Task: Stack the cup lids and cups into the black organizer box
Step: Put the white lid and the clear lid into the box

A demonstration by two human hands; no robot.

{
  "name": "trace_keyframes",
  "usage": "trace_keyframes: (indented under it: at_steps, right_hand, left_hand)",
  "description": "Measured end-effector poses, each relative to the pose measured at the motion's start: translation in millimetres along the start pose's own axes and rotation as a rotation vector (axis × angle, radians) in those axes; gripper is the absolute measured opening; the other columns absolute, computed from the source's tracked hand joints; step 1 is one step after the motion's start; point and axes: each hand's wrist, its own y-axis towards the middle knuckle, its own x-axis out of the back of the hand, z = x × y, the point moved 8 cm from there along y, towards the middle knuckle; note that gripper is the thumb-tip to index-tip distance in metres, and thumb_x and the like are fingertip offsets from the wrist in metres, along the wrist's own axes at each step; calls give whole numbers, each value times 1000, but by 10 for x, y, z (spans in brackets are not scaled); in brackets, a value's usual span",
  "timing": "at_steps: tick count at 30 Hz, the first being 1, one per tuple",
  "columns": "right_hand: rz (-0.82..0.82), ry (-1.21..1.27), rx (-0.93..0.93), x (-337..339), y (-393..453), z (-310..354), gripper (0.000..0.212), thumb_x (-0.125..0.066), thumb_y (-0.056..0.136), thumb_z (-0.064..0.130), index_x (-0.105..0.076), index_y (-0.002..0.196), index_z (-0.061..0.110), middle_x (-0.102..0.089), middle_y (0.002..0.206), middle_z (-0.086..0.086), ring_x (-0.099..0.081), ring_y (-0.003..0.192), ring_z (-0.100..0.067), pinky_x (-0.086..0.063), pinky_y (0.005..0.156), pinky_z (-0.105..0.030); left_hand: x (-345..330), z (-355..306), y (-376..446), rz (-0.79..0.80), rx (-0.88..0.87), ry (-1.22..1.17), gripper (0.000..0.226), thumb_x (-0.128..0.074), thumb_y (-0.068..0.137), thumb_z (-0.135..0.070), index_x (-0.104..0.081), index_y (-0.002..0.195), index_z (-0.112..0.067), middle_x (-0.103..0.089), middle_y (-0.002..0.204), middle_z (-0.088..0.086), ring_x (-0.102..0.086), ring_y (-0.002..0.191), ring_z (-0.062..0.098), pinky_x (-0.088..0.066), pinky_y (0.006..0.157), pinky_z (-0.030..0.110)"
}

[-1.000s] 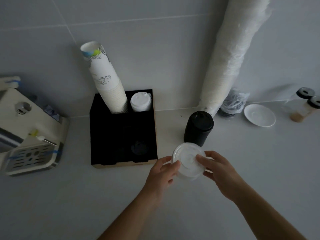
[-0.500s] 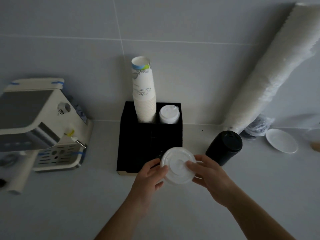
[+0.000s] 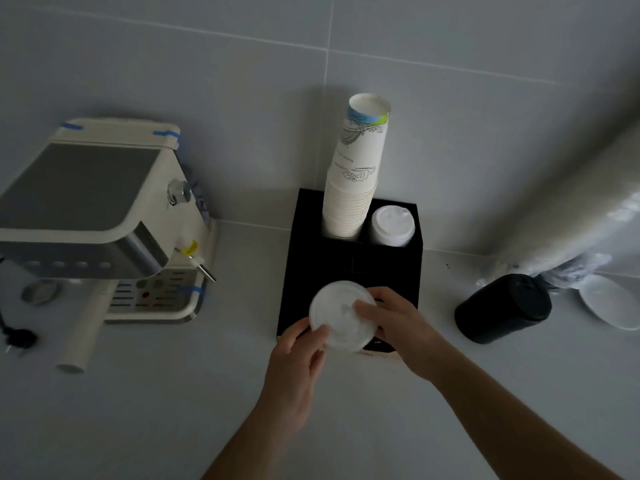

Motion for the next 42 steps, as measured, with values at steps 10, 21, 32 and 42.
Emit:
trace_keyframes:
  at_steps: [10, 21, 32, 42]
  right_hand:
    - [84, -225, -77, -432, 627, 151, 39, -70, 67, 34, -67, 105, 26, -69, 113, -7, -65, 108, -26, -49, 103, -50]
    - [150, -390, -105, -596, 987, 113, 41, -60, 69, 29, -64, 110, 26, -69, 112, -8, -65, 107, -27, -49, 100, -46]
    - [10, -711, -10, -579, 1039, 118, 45, -58, 85, 21, -58, 130, 25, -63, 122, -1, -59, 110, -19, -47, 91, -29]
    - [-22, -792, 43, -507, 943, 215, 34, -61, 84, 29, -65, 117, 24, -69, 111, 2, -63, 104, -19, -50, 92, -32]
  left_hand:
    - [256, -32, 365, -129, 74, 67, 75, -74, 63, -47, -54, 131, -24, -61, 125, -1, -56, 115, 10, -43, 97, 29]
    - [309, 4, 551, -160, 103, 134, 78, -70, 62, -53, -53, 133, -25, -64, 118, -5, -58, 109, 7, -43, 95, 29]
    - [325, 24, 618, -151, 204, 22, 66, -65, 83, -28, -39, 137, 0, -37, 145, 24, -38, 137, 29, -35, 113, 35]
    - [315, 24, 521, -121, 177, -23, 42, -66, 85, -25, -55, 123, -11, -53, 129, 2, -52, 116, 10, -36, 113, 34]
